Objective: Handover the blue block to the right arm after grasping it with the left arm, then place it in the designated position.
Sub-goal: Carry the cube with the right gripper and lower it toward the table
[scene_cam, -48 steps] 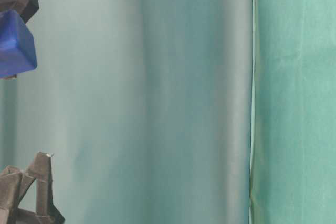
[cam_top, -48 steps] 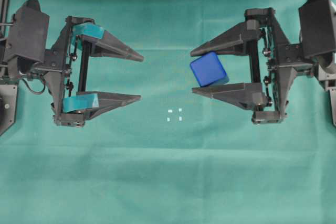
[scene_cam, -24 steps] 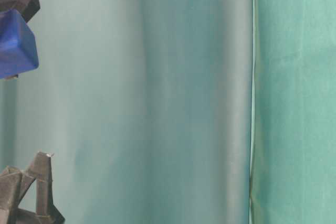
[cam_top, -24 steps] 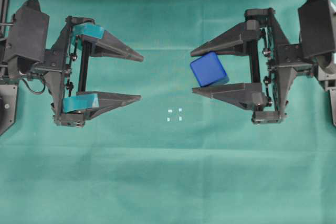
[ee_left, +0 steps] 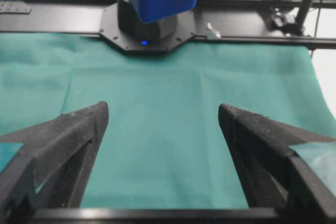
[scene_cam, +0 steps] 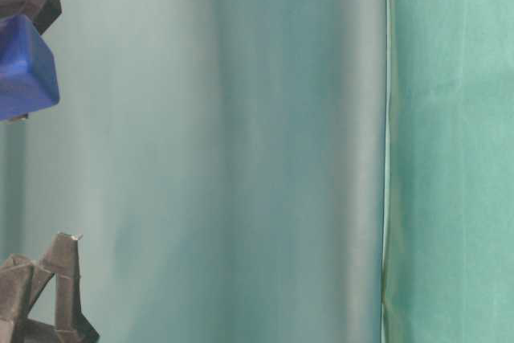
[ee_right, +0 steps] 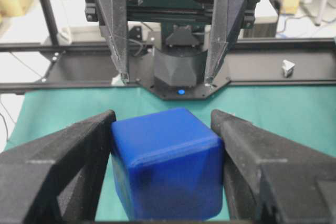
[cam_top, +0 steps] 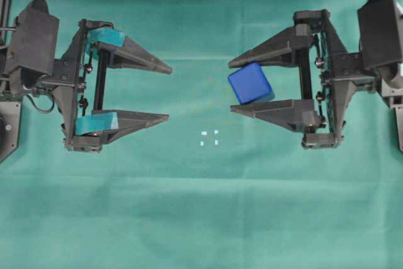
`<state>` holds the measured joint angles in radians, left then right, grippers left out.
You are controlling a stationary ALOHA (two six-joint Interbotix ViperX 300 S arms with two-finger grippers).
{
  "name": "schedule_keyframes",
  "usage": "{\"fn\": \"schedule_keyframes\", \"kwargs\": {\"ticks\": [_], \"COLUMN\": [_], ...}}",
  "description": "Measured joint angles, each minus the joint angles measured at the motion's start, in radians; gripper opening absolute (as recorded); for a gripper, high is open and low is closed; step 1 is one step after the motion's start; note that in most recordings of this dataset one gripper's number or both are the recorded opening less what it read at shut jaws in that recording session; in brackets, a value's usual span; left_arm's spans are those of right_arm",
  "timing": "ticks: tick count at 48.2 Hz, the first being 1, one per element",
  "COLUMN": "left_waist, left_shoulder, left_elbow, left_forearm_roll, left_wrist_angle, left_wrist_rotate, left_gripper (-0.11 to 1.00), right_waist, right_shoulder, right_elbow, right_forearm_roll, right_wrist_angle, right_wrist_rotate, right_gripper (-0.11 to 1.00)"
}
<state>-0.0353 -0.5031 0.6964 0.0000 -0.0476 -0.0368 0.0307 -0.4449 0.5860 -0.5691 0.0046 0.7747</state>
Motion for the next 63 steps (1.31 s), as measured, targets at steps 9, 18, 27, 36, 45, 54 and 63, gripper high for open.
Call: {"fn": "schedule_keyframes", "kwargs": {"ticks": [9,18,27,36,45,54,63], "left_waist": [0.0,0.0,0.0,0.0,0.0,0.0,0.0], "left_shoulder": [0.0,0.0,0.0,0.0,0.0,0.0,0.0], "left_elbow": [0.0,0.0,0.0,0.0,0.0,0.0,0.0], "left_forearm_roll": [0.0,0.0,0.0,0.0,0.0,0.0,0.0], "left_wrist_angle": [0.002,0.0,0.002,0.002,0.002,0.002,0.002], "left_wrist_rotate": [0.0,0.0,0.0,-0.002,-0.002,0.0,0.0], "left_gripper": [0.99,0.99,0.99,0.99,0.99,0.99,0.99], "right_waist": [0.002,0.008,0.025,0.046,0.078,0.1,0.104], "right_shoulder": [0.0,0.0,0.0,0.0,0.0,0.0,0.0], "right_elbow": [0.002,0.0,0.0,0.002,0.002,0.003,0.003], "right_forearm_roll": [0.0,0.0,0.0,0.003,0.028,0.064,0.069], "right_wrist_angle": [0.005,0.038,0.104,0.201,0.307,0.379,0.388], "right_wrist_rotate": [0.002,0.003,0.003,0.003,0.003,0.003,0.002], "right_gripper": [0.61,0.61,0.61,0.61,0.61,0.61,0.61]}}
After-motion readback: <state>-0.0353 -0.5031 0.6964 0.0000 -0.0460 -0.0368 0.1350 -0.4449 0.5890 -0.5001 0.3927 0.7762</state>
